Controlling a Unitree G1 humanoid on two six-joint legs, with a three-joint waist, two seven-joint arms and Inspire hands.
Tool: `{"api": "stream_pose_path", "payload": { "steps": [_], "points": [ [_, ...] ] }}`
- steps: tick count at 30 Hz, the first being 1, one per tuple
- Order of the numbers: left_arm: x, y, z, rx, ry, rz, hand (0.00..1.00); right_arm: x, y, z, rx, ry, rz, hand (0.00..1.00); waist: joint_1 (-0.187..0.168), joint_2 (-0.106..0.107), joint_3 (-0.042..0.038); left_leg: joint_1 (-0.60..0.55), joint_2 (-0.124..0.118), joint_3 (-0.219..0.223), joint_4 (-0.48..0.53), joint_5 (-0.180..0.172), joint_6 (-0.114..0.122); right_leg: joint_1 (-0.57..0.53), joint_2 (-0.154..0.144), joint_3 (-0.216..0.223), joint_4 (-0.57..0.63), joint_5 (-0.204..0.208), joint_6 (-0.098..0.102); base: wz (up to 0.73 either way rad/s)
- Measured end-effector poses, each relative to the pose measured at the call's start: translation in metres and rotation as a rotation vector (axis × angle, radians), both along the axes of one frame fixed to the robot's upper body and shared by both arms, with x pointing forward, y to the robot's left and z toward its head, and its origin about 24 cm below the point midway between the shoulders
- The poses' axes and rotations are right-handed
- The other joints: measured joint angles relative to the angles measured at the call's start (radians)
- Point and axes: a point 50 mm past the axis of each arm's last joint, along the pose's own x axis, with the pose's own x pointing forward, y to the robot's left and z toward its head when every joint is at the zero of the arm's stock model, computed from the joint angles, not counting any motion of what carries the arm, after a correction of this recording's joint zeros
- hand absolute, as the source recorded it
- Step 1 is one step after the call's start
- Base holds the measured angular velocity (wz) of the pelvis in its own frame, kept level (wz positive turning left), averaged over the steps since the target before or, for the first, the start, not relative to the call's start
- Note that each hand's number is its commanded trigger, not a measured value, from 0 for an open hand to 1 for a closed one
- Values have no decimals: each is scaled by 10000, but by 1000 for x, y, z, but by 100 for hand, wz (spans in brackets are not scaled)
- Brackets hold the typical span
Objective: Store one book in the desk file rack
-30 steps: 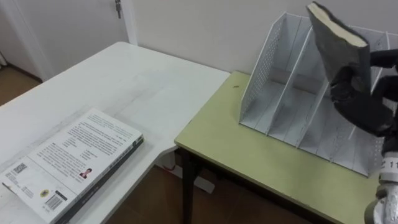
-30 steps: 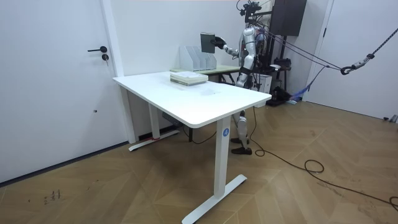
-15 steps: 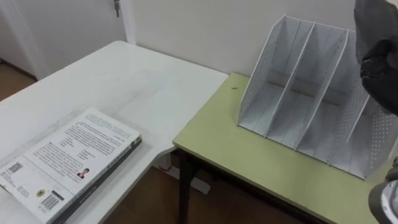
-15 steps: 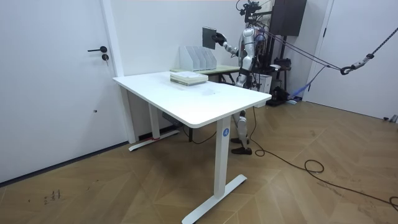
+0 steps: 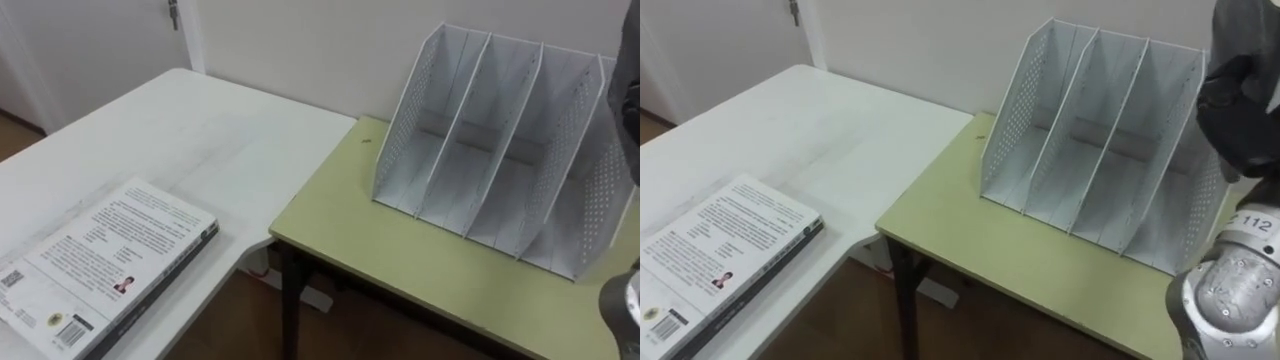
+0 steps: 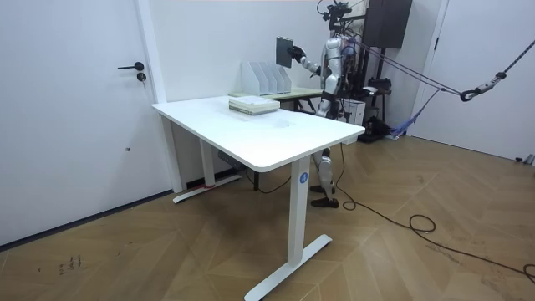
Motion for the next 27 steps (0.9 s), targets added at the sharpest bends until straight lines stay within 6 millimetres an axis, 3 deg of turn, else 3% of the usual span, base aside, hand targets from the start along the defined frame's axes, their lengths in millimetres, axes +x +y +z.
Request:
{"api": "stream_pose_path", "payload": {
  "steps": [19,27],
  "points": [
    [1,0,0,-1,-12,-75,0,12,-12,-15,1223,551,-152,100,87,-23,33,-22,-5,-17,3,0,0,-15,-9,-32,2,7,6,0],
    [4,-1,0,-119,-79,-347,0,24,-10,11,1151,-360,51,100,46,11,39,-27,-4,-17,6,0,0,-24,-6,-31,0,5,4,0]
  ]
}}
